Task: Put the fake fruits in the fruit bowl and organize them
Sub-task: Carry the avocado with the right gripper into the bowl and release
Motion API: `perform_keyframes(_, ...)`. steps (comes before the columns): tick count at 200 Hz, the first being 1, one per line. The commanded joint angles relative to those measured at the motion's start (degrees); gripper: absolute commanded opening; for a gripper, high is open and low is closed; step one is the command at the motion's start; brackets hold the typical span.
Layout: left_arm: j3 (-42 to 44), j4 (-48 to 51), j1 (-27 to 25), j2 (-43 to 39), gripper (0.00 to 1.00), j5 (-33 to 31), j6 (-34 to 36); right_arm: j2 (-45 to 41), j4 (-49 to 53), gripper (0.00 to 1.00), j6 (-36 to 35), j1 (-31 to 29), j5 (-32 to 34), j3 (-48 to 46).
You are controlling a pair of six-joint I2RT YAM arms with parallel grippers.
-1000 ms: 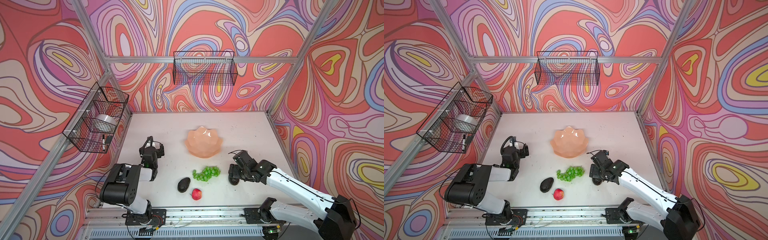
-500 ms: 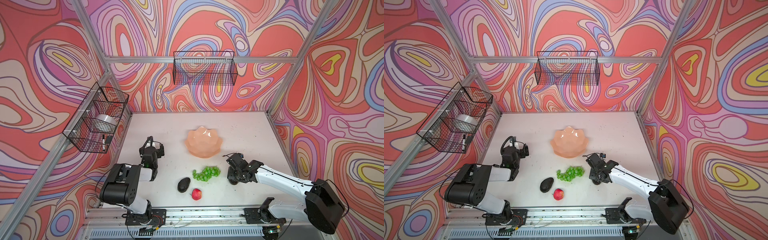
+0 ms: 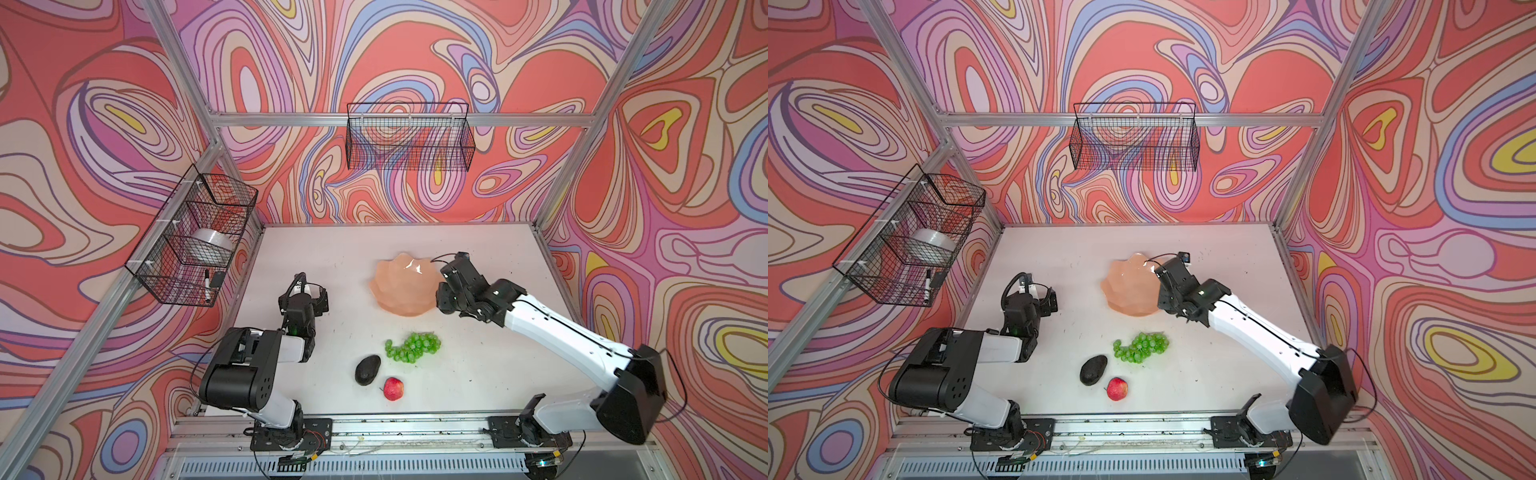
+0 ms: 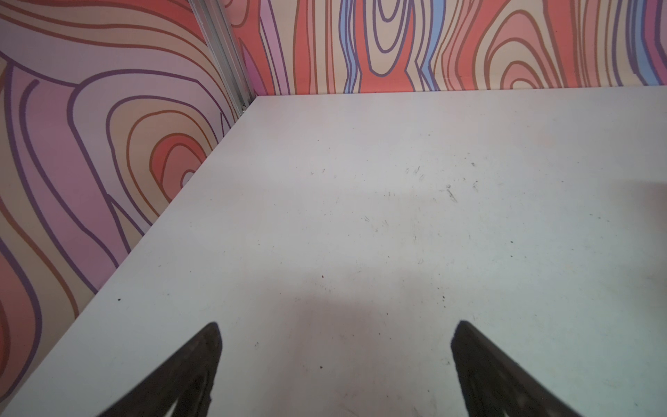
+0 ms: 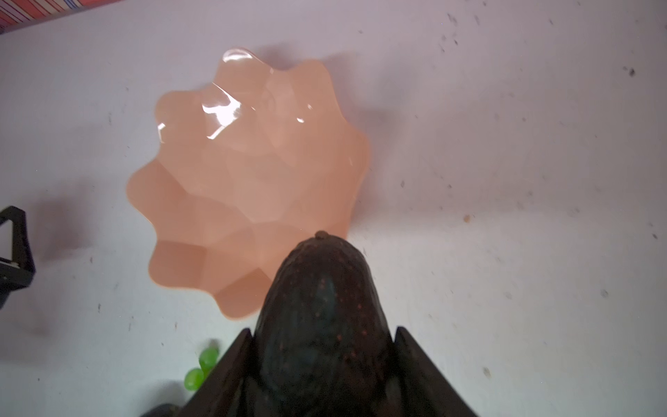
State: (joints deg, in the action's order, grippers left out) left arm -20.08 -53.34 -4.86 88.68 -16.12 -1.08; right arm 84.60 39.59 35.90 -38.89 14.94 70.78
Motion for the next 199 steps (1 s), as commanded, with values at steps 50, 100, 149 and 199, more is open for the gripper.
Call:
perform_keyframes(50, -0.7, -0.6, 0.2, 0.2, 1.00, -0.6, 0.1, 28.1, -4.1, 0.49, -11.9, -0.3, -4.1, 22.1)
perform_keyframes(100, -0.7, -0.5, 0.1, 0.3, 1.00, -0.6, 0.1, 36.5, -6.6, 0.49, -12.4, -0.2, -5.2, 25.1)
perform_keyframes(149, -0.7, -0.5, 0.2, 0.3, 1.00, -0.6, 0.1, 41.1, -7.0, 0.49, -12.3, -0.2, -6.2, 26.8)
perform_keyframes(199, -0.8, -0.5, 0.2, 0.3, 1.00, -0.7, 0.1, 42.4, -7.3, 0.57, -11.8, 0.0, -6.9, 27.3)
